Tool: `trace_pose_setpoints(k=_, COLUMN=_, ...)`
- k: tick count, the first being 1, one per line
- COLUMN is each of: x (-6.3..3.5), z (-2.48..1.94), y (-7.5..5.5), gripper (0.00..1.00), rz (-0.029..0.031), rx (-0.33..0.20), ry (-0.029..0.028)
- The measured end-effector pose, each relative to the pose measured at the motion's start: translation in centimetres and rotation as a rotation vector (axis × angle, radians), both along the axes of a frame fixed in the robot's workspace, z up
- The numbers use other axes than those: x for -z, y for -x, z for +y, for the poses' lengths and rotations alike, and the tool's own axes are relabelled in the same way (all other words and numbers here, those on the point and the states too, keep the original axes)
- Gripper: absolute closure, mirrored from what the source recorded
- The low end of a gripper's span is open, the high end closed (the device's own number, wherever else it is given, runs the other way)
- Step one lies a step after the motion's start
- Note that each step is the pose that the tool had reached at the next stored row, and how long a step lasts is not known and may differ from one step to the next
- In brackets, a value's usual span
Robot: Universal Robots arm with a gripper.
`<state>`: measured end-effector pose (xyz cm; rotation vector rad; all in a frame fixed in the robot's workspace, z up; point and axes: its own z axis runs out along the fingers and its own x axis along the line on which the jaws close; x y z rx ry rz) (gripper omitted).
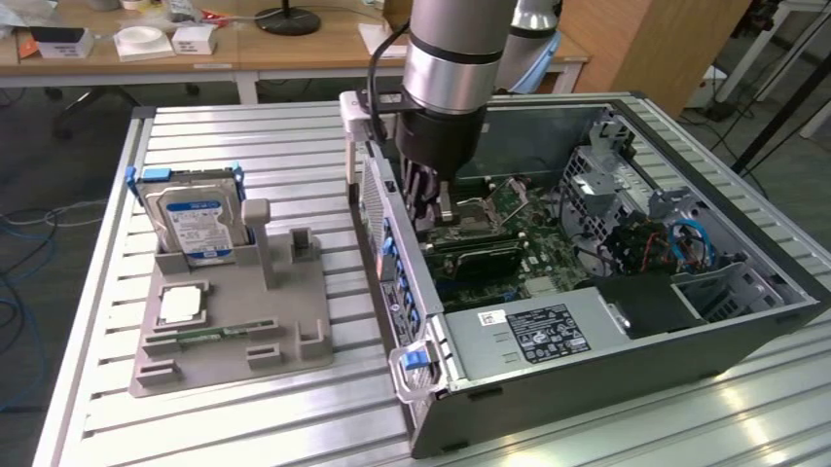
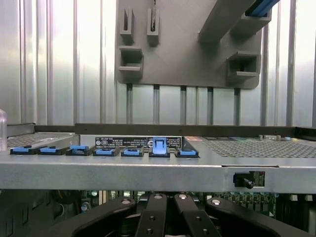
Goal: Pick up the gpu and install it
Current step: 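Press down on the gpu until it lock into place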
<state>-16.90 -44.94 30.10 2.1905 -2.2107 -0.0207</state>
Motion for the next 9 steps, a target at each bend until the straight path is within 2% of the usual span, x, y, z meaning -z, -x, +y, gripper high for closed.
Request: trace_pose_setpoints(k=9, x=0.42, z=-0.01, y=0.04, gripper=0.89, rz=-0.0004, rx=0.000, ry=0.0005)
